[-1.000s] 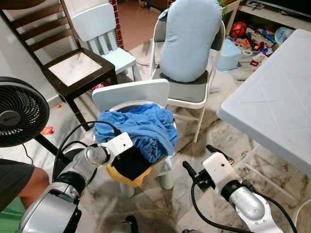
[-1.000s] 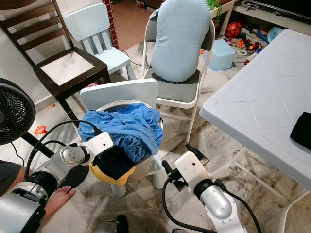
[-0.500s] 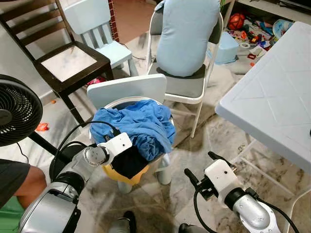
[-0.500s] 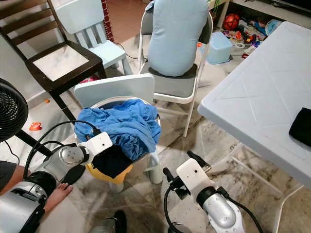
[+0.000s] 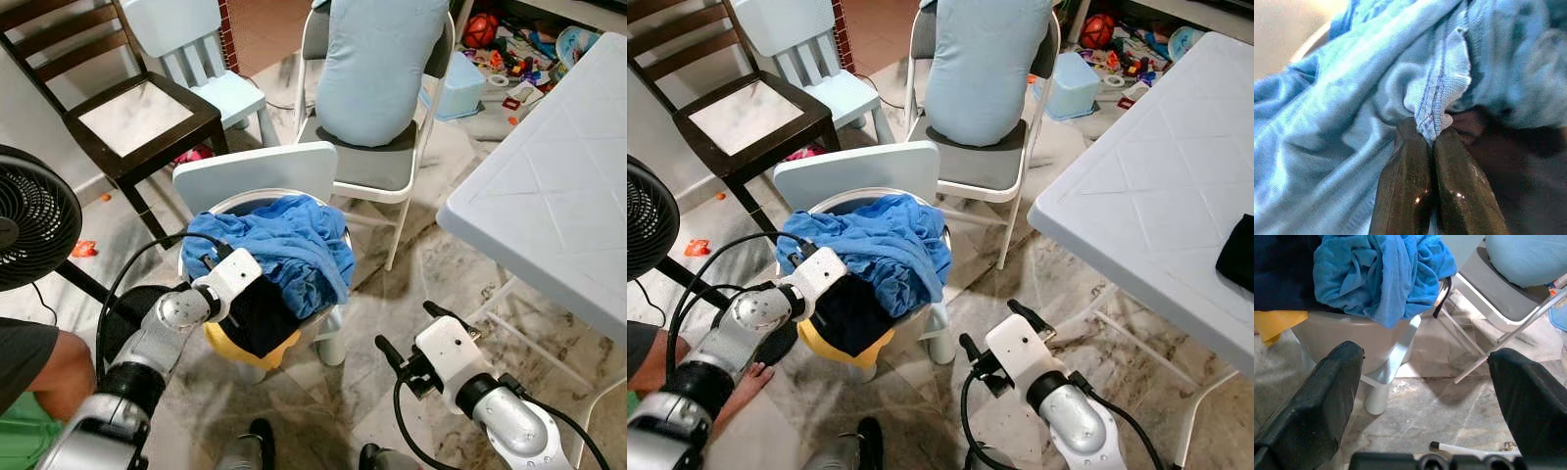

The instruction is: Hang hanger

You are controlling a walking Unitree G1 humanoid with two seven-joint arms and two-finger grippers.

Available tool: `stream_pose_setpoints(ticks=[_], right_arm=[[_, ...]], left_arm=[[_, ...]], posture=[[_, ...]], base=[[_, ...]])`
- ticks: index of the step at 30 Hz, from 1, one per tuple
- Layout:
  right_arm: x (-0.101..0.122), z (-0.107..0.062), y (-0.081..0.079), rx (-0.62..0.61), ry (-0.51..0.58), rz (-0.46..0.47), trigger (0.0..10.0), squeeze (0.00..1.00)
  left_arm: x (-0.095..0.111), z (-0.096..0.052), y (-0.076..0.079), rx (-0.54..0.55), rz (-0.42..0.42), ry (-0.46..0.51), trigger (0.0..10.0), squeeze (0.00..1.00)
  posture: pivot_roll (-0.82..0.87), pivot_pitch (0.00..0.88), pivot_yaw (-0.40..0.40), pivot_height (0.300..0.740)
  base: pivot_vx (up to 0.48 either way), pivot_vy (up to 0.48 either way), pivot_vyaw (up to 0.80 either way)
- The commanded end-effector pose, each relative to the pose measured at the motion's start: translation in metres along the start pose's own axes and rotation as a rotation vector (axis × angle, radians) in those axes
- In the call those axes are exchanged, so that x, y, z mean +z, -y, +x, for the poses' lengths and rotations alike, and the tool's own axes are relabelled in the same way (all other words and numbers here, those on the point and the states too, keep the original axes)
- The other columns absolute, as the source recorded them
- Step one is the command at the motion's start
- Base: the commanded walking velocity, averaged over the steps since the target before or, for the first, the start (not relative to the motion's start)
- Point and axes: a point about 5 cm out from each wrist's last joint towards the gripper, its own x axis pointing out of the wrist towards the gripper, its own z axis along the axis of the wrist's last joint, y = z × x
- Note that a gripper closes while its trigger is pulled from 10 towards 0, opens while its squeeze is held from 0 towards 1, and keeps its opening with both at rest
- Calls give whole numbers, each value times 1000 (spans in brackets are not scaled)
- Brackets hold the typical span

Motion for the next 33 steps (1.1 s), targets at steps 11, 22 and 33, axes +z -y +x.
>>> stream_pose_setpoints(ticks=[11, 22, 33], right_arm=[[4, 12, 0, 2, 20, 8, 10000, 0], [3, 11, 2, -3, 21, 4, 10000, 0], [3, 15, 3, 5, 28, -5, 10000, 0]], left_arm=[[44, 4, 42, -231, -274, 100, 0, 0], [4, -5, 46, -149, -215, -94, 10000, 0], [-9, -20, 28, 4, -42, -137, 10000, 0]], posture=[[-102, 181, 33, 740], [-114, 173, 32, 740], [-103, 160, 23, 740]], base=[[0, 0, 0], [0, 0, 0], [0, 0, 0]])
